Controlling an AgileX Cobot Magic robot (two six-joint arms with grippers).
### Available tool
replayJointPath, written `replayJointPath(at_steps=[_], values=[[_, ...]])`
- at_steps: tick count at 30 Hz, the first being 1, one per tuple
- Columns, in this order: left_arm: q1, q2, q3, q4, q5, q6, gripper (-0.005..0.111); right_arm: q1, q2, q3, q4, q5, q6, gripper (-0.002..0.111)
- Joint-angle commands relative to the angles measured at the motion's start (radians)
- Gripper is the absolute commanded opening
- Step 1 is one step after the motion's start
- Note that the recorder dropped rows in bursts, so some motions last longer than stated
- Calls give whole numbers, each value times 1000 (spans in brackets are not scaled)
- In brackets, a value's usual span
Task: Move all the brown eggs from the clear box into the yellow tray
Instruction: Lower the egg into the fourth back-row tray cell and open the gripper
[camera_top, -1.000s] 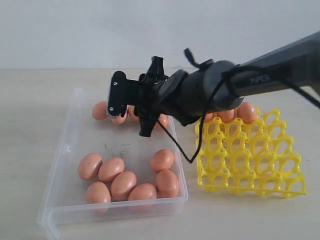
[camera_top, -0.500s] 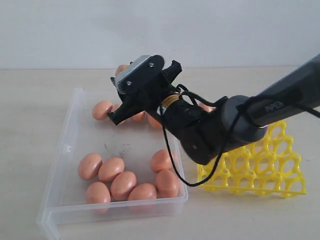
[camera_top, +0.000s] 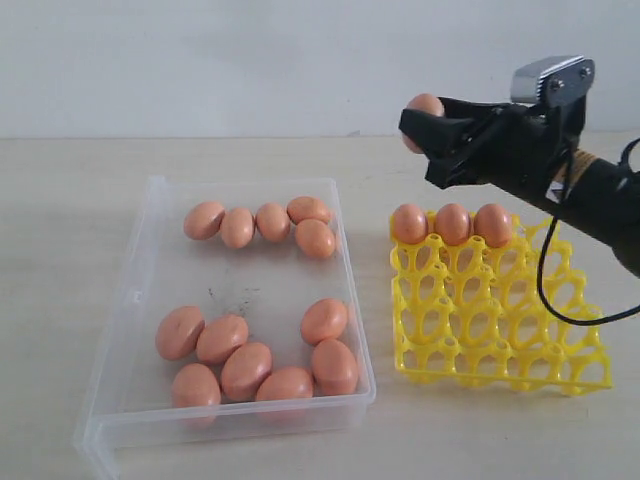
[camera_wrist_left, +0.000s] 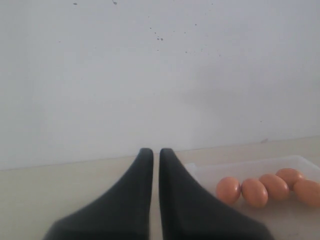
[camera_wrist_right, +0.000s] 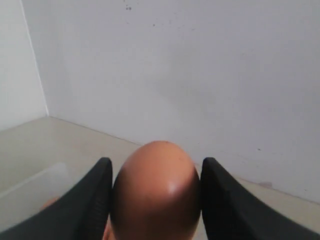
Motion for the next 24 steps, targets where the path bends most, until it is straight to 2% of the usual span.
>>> replayJointPath(at_steps=[1, 4, 8, 12, 24], values=[[-8, -2, 3, -2, 0, 1, 4, -122, -16, 86, 4, -20, 21, 0], [-8, -2, 3, -2, 0, 1, 4, -214, -18, 164, 23, -20, 3, 0], [-8, -2, 3, -2, 0, 1, 4, -316, -18, 206, -152, -20, 12, 0], [-8, -2, 3, -2, 0, 1, 4, -387, -18, 233, -137, -20, 51, 0], [-8, -2, 3, -2, 0, 1, 4, -404, 23, 261, -76, -20, -6, 0]])
